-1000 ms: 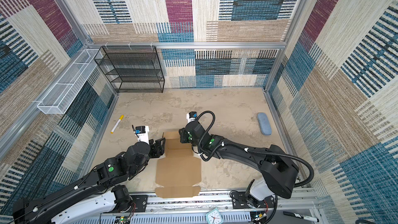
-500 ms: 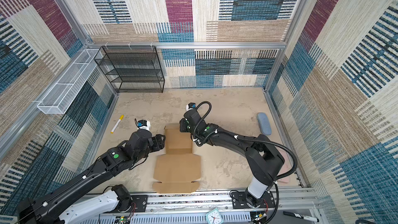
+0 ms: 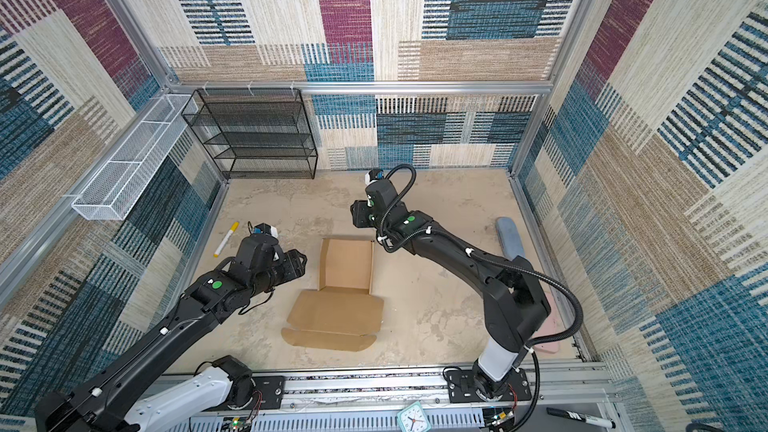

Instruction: Fold the paper box

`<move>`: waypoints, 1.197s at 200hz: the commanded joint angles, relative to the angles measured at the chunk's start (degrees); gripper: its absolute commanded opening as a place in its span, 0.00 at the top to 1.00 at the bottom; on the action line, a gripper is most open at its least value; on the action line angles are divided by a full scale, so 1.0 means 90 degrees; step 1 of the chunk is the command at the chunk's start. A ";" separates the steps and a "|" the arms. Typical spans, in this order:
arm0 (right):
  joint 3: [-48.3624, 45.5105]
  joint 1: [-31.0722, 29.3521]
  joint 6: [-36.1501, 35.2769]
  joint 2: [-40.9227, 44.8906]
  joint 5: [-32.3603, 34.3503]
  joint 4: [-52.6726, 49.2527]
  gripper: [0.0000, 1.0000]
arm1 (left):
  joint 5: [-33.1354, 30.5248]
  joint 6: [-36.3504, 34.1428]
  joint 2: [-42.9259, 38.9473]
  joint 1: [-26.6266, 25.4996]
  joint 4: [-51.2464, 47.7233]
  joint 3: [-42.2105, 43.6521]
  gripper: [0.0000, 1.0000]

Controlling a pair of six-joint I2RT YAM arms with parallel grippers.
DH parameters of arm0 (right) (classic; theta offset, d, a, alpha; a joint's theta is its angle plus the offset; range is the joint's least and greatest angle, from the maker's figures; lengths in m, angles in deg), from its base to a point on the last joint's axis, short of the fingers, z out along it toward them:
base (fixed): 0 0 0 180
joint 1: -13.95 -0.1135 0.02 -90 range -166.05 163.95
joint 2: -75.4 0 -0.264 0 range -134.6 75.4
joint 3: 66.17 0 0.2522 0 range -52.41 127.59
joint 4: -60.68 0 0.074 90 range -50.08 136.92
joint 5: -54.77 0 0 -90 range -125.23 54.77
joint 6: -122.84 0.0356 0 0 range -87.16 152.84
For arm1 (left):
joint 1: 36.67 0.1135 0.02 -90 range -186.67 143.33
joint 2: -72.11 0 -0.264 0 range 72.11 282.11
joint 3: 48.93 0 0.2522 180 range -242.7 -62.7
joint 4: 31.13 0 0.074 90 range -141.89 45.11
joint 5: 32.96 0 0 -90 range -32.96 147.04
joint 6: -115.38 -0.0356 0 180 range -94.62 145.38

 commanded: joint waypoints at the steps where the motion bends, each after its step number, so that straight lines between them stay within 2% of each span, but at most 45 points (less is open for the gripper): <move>1: -0.0488 0.0037 -0.0188 0.0462 -0.0168 0.0011 0.47 | 0.0364 -0.0039 -0.0154 0.0068 -0.0108 0.0253 0.33; 29: -0.1326 0.0037 -0.0017 0.0907 -0.0761 0.0414 0.48 | 0.0711 0.0104 0.0072 0.0102 0.0466 0.0565 0.32; 47: -0.1851 0.0037 0.0236 0.1144 -0.0979 0.0860 0.48 | 0.1312 0.0213 0.0670 0.0106 0.1006 0.0464 0.32; 66: -0.2051 0.0030 0.0278 0.1299 -0.1102 0.0908 0.50 | 0.1782 0.0210 0.1309 0.0106 0.1095 0.0124 0.35; 89: -0.2506 -0.0060 0.0222 0.1877 -0.1054 0.1240 0.49 | 0.1838 0.0187 0.1427 0.0106 0.1230 0.0083 0.36; 127: -0.2545 -0.0307 0.0172 0.2339 -0.0893 0.1099 0.48 | 0.1645 0.0177 0.1382 0.0106 0.1293 0.0104 0.35; 164: -0.2228 -0.0498 0.0246 0.1898 -0.1466 0.1128 0.47 | 0.1866 0.0195 0.1963 0.0106 0.1353 -0.0204 0.35; 198: -0.2259 -0.0509 0.0223 0.1575 -0.1488 0.1207 0.47 | 0.1867 0.0115 0.2431 0.0107 0.1251 -0.0569 0.36; 239: -0.2320 -0.0458 0.0198 0.1169 -0.1418 0.1257 0.47 | 0.1808 -0.0272 0.3115 0.0106 0.0573 -0.1443 0.37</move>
